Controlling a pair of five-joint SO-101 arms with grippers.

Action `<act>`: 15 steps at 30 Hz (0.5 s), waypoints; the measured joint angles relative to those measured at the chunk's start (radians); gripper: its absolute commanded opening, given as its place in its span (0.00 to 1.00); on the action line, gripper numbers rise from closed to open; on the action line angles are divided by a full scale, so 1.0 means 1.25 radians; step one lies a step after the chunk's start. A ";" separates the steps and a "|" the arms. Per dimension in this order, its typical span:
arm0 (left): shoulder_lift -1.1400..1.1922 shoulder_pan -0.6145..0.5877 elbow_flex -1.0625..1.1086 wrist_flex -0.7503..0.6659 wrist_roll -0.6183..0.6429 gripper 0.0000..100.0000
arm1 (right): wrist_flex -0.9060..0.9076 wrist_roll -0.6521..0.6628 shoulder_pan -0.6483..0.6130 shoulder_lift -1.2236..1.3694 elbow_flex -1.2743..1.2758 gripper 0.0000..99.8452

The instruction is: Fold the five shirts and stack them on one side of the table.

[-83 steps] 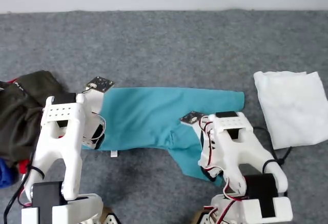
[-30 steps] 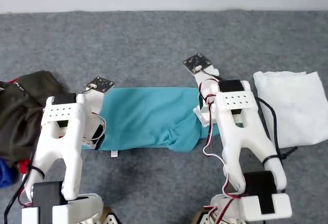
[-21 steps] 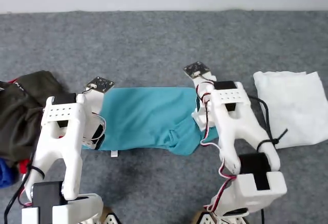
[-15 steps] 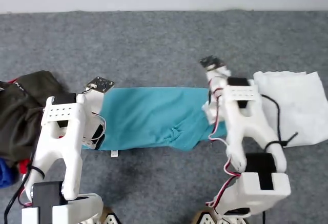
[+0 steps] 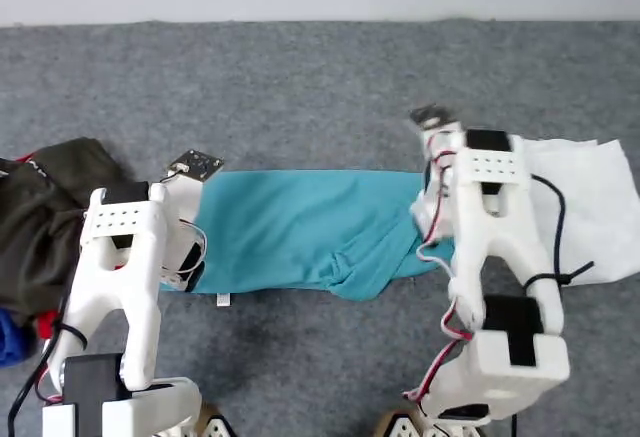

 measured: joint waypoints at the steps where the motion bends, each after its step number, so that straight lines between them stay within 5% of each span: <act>1: 0.000 0.000 0.000 0.000 0.000 0.06 | 0.025 0.006 -0.017 -0.015 0.016 0.15; 15: -0.002 0.000 0.028 -0.002 0.000 0.06 | -0.144 0.004 -0.252 -0.071 0.277 0.15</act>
